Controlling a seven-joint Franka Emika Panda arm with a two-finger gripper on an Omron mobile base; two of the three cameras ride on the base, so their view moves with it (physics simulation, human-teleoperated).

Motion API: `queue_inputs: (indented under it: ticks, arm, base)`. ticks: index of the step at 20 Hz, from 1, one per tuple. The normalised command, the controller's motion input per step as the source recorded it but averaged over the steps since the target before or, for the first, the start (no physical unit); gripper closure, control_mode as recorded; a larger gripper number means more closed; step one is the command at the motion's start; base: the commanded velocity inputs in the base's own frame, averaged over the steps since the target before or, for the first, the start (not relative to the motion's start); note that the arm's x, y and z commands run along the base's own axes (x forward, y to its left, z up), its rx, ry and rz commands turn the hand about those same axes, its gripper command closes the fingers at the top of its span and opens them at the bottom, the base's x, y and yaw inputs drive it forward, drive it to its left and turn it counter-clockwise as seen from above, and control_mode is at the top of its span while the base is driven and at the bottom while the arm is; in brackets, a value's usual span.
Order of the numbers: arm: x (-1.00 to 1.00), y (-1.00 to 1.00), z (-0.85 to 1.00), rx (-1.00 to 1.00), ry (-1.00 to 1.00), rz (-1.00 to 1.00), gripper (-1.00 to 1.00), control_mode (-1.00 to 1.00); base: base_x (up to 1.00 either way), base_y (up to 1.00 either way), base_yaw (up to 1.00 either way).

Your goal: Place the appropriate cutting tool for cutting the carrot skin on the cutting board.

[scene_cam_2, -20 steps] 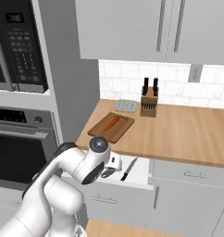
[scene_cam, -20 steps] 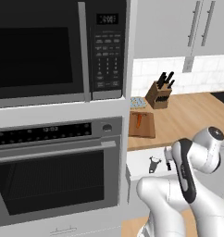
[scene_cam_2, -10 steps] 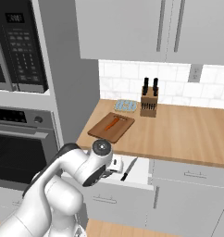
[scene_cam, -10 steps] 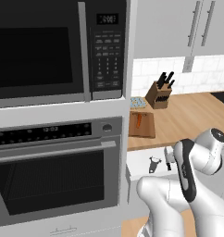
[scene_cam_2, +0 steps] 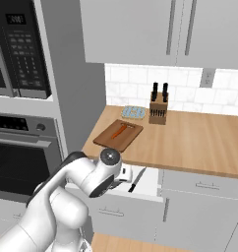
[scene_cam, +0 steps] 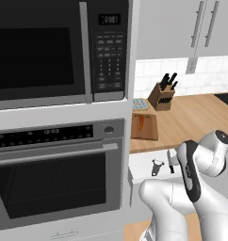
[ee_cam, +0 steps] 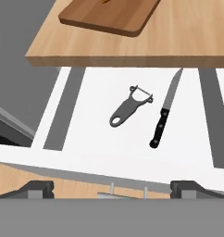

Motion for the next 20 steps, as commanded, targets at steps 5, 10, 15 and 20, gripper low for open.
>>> queue_inputs:
  ticks: [5, 10, 15, 20]
  arm:
    - [0.14, 0.11, -0.27, 0.00, -0.05, -0.01, -1.00, -1.00]
    - [0.27, 0.37, -0.51, 0.00, -0.20, -0.01, -1.00, -1.00]
    - [0.12, 0.10, -0.11, 0.00, -0.04, 0.00, -1.00, -1.00]
    - [0.24, 0.37, -0.52, -0.03, -0.02, 0.00, -1.00, -1.00]
  base:
    - [0.00, 0.00, 0.00]
    - [0.00, 0.00, 0.00]
    - [0.00, 0.00, 0.00]
    - [0.00, 0.00, 0.00]
